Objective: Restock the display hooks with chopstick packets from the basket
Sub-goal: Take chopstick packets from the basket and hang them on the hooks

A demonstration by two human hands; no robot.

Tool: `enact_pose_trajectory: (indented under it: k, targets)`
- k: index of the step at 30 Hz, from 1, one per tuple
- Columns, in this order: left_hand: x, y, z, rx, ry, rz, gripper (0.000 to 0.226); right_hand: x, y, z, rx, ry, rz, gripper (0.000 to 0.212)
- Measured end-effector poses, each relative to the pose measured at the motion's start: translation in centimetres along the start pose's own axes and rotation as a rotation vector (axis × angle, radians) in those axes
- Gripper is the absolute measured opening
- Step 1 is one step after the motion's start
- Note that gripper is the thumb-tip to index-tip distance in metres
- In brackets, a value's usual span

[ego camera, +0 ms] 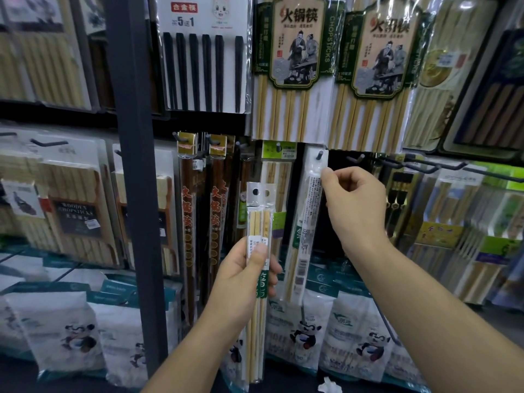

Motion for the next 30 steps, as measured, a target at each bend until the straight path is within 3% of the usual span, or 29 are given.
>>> enact_pose_trajectory:
  k: [3, 10, 13, 27, 30]
  targets:
    - [0.0, 0.1, -0.4, 0.032, 0.021, -0.009, 0.03, 0.0, 1.2, 0.0, -0.01, -0.005, 0.006, 0.025]
    - [0.7, 0.3, -1.1, 0.055, 0.037, 0.016, 0.017, 4.2, 4.5, 0.7, -0.046, -0.049, 0.275, 0.014]
    - [0.8, 0.3, -0.9, 0.04, 0.047, 0.009, 0.017, 4.9, 4.8, 0.9, -0.043, -0.044, 0.314, 0.015]
    - [-0.5, 0.3, -0.7, 0.013, -0.083, -0.059, 0.011, 1.0, 1.0, 2.4, -0.048, -0.117, 0.094, 0.026]
    - [-0.5, 0.3, -0.4, 0.008, -0.071, -0.057, 0.027, 0.7, -0.2, 2.2, -0.024, -0.12, 0.067, 0.031]
Point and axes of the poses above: each hand's wrist, its own y-axis away from the middle knuckle, its own x-axis out of the palm, z = x × y, the point moved 10 cm from there along -y, towards the middle knuckle, and after that the axes turned 13 degrees about z, right-handed, at the moved point
